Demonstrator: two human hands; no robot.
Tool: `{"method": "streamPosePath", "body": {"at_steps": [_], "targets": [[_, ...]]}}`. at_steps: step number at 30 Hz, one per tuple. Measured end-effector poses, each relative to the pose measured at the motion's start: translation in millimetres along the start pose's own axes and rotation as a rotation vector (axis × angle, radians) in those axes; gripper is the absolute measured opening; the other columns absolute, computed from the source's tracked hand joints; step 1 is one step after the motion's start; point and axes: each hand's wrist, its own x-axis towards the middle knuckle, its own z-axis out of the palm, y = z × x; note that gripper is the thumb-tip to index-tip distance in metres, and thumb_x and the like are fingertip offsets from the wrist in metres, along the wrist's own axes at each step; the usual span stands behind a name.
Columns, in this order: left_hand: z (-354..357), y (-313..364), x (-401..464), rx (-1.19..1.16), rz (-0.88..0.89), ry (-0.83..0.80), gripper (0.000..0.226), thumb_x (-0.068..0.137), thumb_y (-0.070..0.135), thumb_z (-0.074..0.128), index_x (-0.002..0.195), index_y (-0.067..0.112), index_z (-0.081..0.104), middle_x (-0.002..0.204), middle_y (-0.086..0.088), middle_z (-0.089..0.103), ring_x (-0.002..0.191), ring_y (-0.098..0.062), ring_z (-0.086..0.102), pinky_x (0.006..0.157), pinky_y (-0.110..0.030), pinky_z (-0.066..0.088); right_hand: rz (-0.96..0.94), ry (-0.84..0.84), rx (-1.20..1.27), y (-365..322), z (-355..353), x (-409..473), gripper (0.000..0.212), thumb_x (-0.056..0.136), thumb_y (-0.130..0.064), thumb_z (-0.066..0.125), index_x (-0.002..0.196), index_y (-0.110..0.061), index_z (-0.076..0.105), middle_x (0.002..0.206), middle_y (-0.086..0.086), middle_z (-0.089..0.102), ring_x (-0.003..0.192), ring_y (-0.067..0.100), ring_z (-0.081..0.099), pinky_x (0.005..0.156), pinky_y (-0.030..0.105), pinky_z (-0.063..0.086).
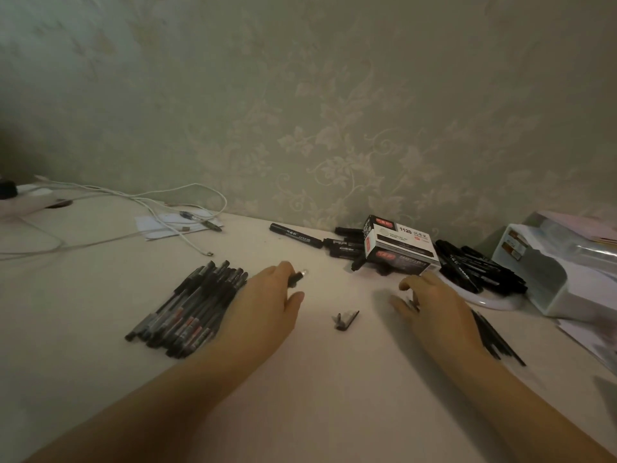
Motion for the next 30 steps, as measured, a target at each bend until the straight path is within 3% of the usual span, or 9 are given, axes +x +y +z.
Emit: {"method": "streamPosePath", "body": {"at_steps": [4, 8, 12, 18, 22, 25, 27, 30], "targets": [[-27.0, -17.5, 10.7, 0.253, -0.212, 0.033, 0.017, 0.088, 0.035, 0.059, 0.081, 0.024, 0.049, 0.074, 0.008, 0.051, 0.064, -0.008, 0.048, 0.055, -0.024, 0.035, -0.057, 0.15, 0.087, -11.8, -3.3, -1.5, 0.025, 0.094, -0.031, 0.063, 0.114, -0.018, 0.067, 0.104, -0.003, 0.06, 0.083, 0.01, 0.051, 0.067, 0.03, 0.048], [-33.6, -19.9, 10.0, 0.428, -0.277, -0.103, 0.018, 0.093, 0.036, 0.052, 0.089, 0.019, 0.057, 0.082, 0.001, 0.056, 0.072, -0.017, 0.05, 0.059, -0.029, 0.04, -0.09, 0.142, 0.086, -18.1, -1.9, -4.1, 0.02, 0.095, -0.03, 0.061, 0.111, -0.022, 0.068, 0.103, -0.006, 0.059, 0.081, 0.013, 0.057, 0.067, 0.037, 0.054], [-31.5, -17.3, 8.5, 0.452, -0.279, -0.186, 0.015, 0.092, 0.034, 0.053, 0.094, 0.019, 0.056, 0.083, 0.003, 0.053, 0.076, -0.015, 0.051, 0.062, -0.027, 0.041, -0.126, 0.167, 0.103, -18.7, -1.6, -7.3, 0.015, 0.093, -0.026, 0.065, 0.106, -0.02, 0.07, 0.096, -0.006, 0.06, 0.074, 0.014, 0.056, 0.059, 0.033, 0.051], [-26.8, -11.4, 7.4, 0.504, -0.29, -0.18, 0.013, 0.095, 0.029, 0.048, 0.097, 0.019, 0.055, 0.092, 0.002, 0.059, 0.077, -0.015, 0.05, 0.061, -0.027, 0.041, -0.129, 0.139, 0.086, -21.4, -1.1, -9.2, 0.015, 0.094, -0.027, 0.062, 0.108, -0.023, 0.068, 0.098, -0.008, 0.059, 0.075, 0.011, 0.056, 0.062, 0.03, 0.049], [-23.3, -6.7, 5.6, 0.457, -0.251, -0.183, 0.013, 0.095, 0.026, 0.048, 0.084, 0.018, 0.049, 0.078, 0.004, 0.052, 0.069, -0.012, 0.051, 0.055, -0.022, 0.038, -0.111, 0.112, 0.271, -32.2, -3.1, -9.0, 0.006, 0.092, -0.025, 0.065, 0.097, -0.025, 0.069, 0.087, -0.012, 0.061, 0.071, 0.006, 0.055, 0.065, 0.024, 0.05], [-22.3, 0.2, 4.7, 0.208, -0.164, -0.121, 0.02, 0.091, 0.028, 0.054, 0.073, 0.021, 0.051, 0.063, 0.008, 0.051, 0.056, -0.005, 0.048, 0.046, -0.016, 0.029, 0.054, 0.009, 0.743, -52.4, -10.0, -9.2, 0.003, 0.088, -0.031, 0.07, 0.086, -0.028, 0.071, 0.074, -0.008, 0.068, 0.058, 0.004, 0.057, 0.054, 0.013, 0.044], [-21.2, 7.9, 3.9, -0.147, -0.111, -0.074, 0.024, 0.087, 0.03, 0.061, 0.065, 0.024, 0.055, 0.053, 0.009, 0.051, 0.048, -0.001, 0.047, 0.045, -0.012, 0.034, 0.225, -0.215, 1.093, -67.0, -16.4, -13.5, 0.017, 0.083, -0.039, 0.074, 0.091, -0.024, 0.072, 0.072, 0.0, 0.07, 0.053, 0.004, 0.056, 0.052, 0.016, 0.045], [-12.4, 20.5, -0.2, -0.503, -0.052, -0.098, 0.015, 0.082, 0.033, 0.066, 0.071, 0.025, 0.067, 0.055, 0.007, 0.055, 0.05, 0.003, 0.046, 0.05, -0.009, 0.039, 0.38, -0.503, 1.36, -80.8, -16.1, -23.6, 0.027, 0.079, -0.038, 0.074, 0.098, -0.018, 0.075, 0.074, 0.002, 0.071, 0.057, 0.008, 0.06, 0.055, 0.018, 0.05]]}}
